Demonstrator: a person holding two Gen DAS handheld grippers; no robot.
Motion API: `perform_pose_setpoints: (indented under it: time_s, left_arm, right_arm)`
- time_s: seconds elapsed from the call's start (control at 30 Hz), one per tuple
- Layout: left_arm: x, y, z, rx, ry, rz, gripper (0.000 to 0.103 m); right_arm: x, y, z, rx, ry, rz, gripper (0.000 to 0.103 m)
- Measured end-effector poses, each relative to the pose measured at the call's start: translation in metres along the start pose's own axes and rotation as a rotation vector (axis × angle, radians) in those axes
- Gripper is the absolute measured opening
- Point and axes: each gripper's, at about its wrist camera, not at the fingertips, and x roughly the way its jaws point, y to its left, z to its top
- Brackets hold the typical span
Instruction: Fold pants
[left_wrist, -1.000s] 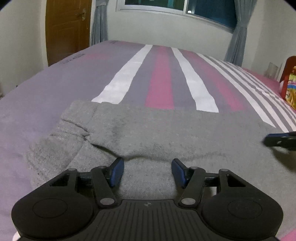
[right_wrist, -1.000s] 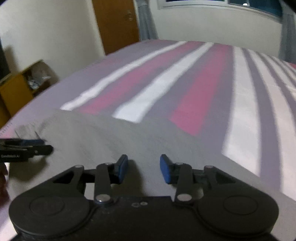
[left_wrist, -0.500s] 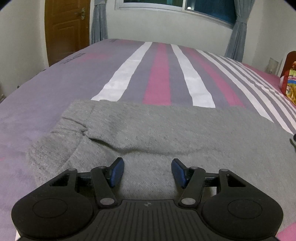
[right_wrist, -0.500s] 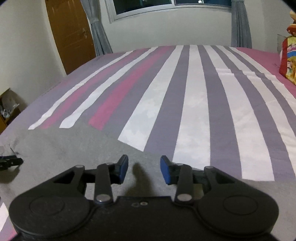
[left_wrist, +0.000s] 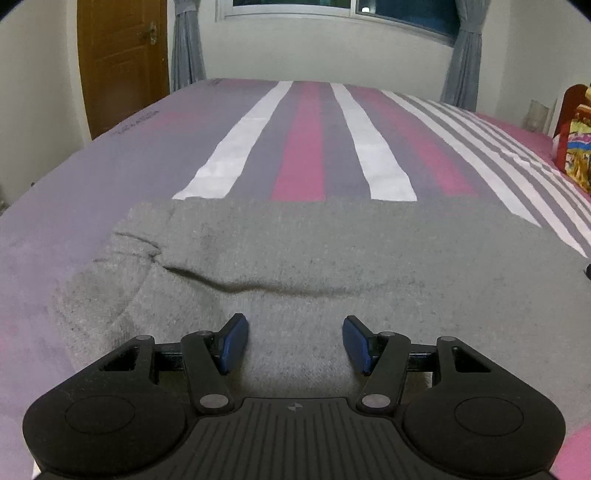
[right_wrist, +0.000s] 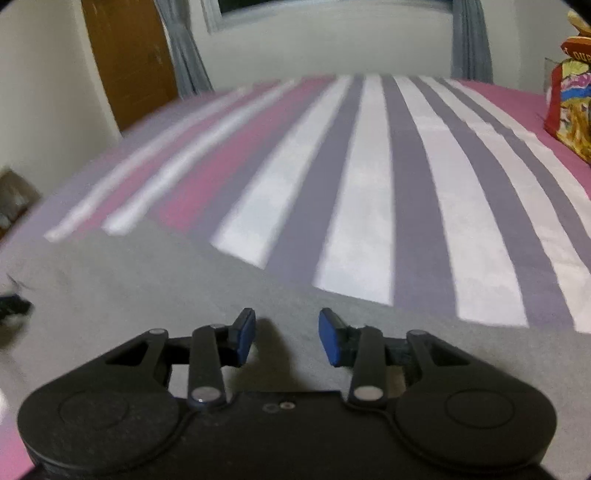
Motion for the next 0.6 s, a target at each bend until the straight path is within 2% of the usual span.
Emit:
perform_pose_setpoints:
  time_s: [0.07,0.1,0.2,0.27,0.3,0.47,0.57,0.6]
  left_arm:
    - [-0.010,0.003,-0.002,-0.015,-0.037,-0.038,0.058]
    - [-0.013,0.004,-0.005,-0.023,-0.050,-0.054,0.058]
    - [-0.009,0.003,-0.011,-0.005,-0.017,-0.026,0.058]
    - [-0.012,0.003,-0.013,-0.013,-0.020,-0.021,0.058]
    - [-0.014,0.003,-0.013,-0.018,-0.022,-0.023,0.058]
    - [-0.019,0.005,-0.019,-0.002,-0.028,-0.021,0.058]
    - [-0.023,0.006,-0.023,-0.022,-0.041,-0.012,0.058]
    - [-0.024,0.004,-0.024,-0.020,-0.043,-0.005,0.058]
  right_arm:
    - [-0.012,-0.005,0.000,0.018,-0.030,-0.039,0.035]
    - [-0.019,-0.006,-0.001,0.002,-0.056,-0.061,0.042]
    - [-0.030,-0.014,-0.005,-0.011,-0.069,-0.064,0.041]
    - [-0.025,-0.028,-0.011,0.002,-0.019,-0.149,0.040]
    - [-0.028,-0.038,-0.013,0.030,-0.021,-0.164,0.039]
    - [-0.077,-0.089,-0.032,0.180,-0.113,-0.185,0.043]
    - [-0.081,-0.119,-0.051,0.198,-0.051,-0.262,0.040]
    - [-0.087,-0.129,-0.057,0.210,-0.055,-0.269,0.039]
